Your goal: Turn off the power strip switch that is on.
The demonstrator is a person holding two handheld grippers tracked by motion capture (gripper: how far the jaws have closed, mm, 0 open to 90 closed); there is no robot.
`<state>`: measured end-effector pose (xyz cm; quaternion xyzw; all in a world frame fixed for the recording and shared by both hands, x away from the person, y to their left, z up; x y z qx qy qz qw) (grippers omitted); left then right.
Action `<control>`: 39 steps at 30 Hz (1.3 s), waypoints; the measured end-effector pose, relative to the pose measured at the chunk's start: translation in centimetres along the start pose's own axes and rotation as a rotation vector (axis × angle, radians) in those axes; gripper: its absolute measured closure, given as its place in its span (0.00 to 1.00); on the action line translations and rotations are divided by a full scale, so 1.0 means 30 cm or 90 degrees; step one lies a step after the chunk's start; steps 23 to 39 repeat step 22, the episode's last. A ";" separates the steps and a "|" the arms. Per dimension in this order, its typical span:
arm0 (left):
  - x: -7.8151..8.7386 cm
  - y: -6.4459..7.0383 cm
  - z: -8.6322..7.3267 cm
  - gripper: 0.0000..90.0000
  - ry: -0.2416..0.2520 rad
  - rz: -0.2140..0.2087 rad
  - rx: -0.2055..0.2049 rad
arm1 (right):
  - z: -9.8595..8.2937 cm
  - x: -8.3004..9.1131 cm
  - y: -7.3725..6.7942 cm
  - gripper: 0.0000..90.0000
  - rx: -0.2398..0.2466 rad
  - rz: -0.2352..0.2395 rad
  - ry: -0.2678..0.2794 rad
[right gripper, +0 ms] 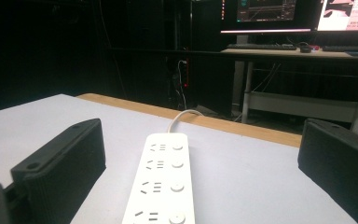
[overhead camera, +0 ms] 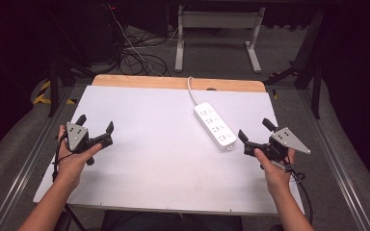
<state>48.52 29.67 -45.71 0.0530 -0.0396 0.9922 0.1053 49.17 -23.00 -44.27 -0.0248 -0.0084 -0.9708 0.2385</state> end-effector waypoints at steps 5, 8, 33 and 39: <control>-0.002 0.002 0.000 0.05 0.000 -0.001 0.000 | 0.000 0.001 -0.001 0.02 0.000 0.001 0.000; -0.002 0.002 0.001 0.05 0.001 -0.001 -0.001 | -0.001 0.002 -0.001 0.01 0.002 0.001 -0.001; -0.005 0.000 0.001 0.05 0.000 0.000 -0.004 | -0.003 -0.003 0.000 0.02 -0.001 0.001 -0.002; -0.005 0.000 0.001 0.05 0.000 0.000 -0.004 | -0.003 -0.003 0.000 0.02 -0.001 0.001 -0.002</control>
Point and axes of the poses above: each handheld gripper's, and its own axes: x roughly backward along the jaws, z roughly out of its top, y roughly to its right, the point moved 3 cm from there along -x, roughly forward along the jaws, and after that the axes turned 1 degree about -z, right-handed, at the moved point
